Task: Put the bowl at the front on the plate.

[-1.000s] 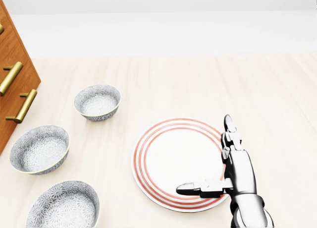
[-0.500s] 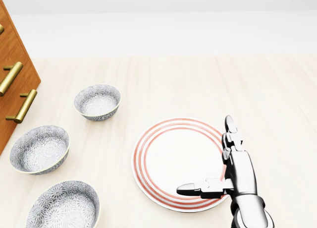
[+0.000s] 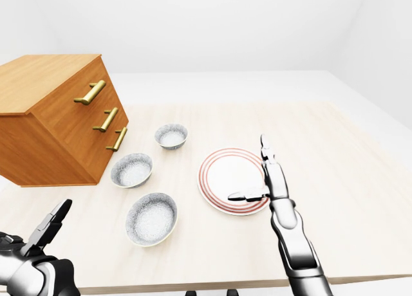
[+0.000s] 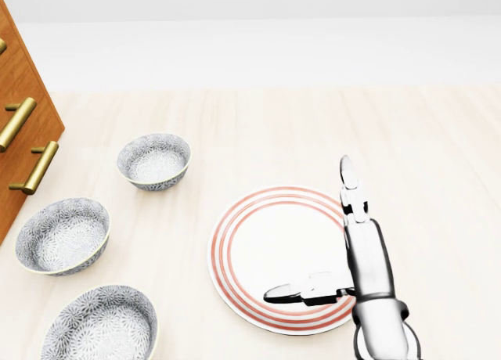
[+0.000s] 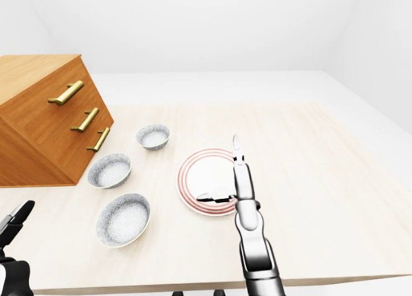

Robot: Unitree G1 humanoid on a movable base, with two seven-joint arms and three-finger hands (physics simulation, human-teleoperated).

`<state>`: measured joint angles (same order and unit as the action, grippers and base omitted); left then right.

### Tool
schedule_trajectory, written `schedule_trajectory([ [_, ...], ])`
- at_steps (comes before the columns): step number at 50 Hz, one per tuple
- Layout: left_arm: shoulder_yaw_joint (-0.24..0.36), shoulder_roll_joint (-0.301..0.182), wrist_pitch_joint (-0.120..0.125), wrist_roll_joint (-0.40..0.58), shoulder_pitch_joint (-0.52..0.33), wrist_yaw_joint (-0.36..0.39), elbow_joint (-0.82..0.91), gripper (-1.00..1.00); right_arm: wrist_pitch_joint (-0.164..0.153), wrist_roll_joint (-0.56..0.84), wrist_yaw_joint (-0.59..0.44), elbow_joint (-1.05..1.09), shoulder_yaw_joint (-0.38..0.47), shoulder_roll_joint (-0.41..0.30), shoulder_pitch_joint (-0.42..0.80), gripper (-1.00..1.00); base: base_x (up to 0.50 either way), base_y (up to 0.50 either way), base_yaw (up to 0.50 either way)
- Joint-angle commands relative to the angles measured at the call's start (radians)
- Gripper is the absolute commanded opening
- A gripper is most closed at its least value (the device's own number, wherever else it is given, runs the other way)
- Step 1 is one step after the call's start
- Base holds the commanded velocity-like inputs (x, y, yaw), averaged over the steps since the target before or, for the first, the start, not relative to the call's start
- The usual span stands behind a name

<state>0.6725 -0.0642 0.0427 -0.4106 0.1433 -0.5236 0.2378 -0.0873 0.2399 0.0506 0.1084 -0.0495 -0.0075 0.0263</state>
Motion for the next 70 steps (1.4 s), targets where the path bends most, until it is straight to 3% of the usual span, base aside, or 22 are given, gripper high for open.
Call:
schedule_trajectory([
  [1,0.001,-0.001,0.006,0.0,0.003,0.0,0.008,1.0,0.0,0.289,-0.014,0.087,-0.098,0.0,0.072,1.0,0.0,0.0,0.0],
  [5,0.0,0.002,-0.005,0.004,0.001,0.0,-0.004,1.0,0.0,0.481,-0.067,0.125,-0.133,0.01,0.128,1.0,0.0,0.0,0.0],
  [12,-0.001,-0.001,0.006,0.002,0.0,0.0,0.001,1.0,0.0,0.687,-0.216,0.135,-0.147,0.05,0.208,1.0,0.0,0.0,0.0],
  [17,-0.002,-0.001,0.004,0.003,-0.003,0.0,-0.005,1.0,0.0,0.873,-0.363,0.146,-0.177,0.057,0.252,1.0,0.0,0.0,0.0],
  [19,-0.001,-0.002,0.006,0.0,-0.001,0.0,-0.002,1.0,0.0,0.97,-0.504,0.123,-0.197,0.052,0.28,1.0,0.0,0.0,0.0],
  [22,-0.003,-0.003,0.007,0.004,-0.004,0.0,-0.006,1.0,0.0,1.102,-0.618,0.12,-0.202,0.078,0.306,1.0,0.0,0.0,0.0],
  [27,-0.004,-0.002,0.006,0.005,-0.003,0.0,-0.004,1.0,0.0,1.24,-0.748,0.133,-0.182,0.118,0.324,1.0,0.0,0.0,0.0],
  [33,-0.002,-0.002,0.006,0.005,-0.002,0.0,-0.003,1.0,0.0,1.385,-0.749,0.188,-0.17,0.143,0.366,1.0,0.0,0.0,0.0],
  [42,-0.002,-0.002,0.007,0.008,-0.002,0.0,-0.002,1.0,0.0,1.472,-0.749,0.244,-0.199,0.175,0.358,1.0,0.0,0.0,0.0],
  [46,0.001,-0.001,0.014,0.005,-0.001,0.0,0.007,1.0,0.0,1.46,-0.749,0.264,-0.205,0.189,0.327,1.0,0.0,0.0,0.0],
  [53,-0.002,-0.002,0.006,0.007,-0.004,0.0,-0.005,1.0,0.0,1.509,-0.749,0.272,-0.227,0.183,0.29,1.0,0.0,0.0,0.0],
  [61,0.005,-0.002,0.029,-0.003,0.0,0.0,0.016,1.0,0.0,1.565,-0.749,0.303,-0.265,0.217,0.268,1.0,0.0,0.0,0.0],
  [64,0.003,-0.001,0.014,0.0,-0.004,0.0,0.0,1.0,0.0,1.571,-0.749,0.305,-0.264,0.223,0.267,1.0,0.0,0.0,0.0],
  [70,0.002,-0.002,0.021,-0.004,-0.001,0.0,0.009,1.0,0.0,1.573,-0.749,0.321,-0.274,0.229,0.247,1.0,0.0,0.0,0.0],
])
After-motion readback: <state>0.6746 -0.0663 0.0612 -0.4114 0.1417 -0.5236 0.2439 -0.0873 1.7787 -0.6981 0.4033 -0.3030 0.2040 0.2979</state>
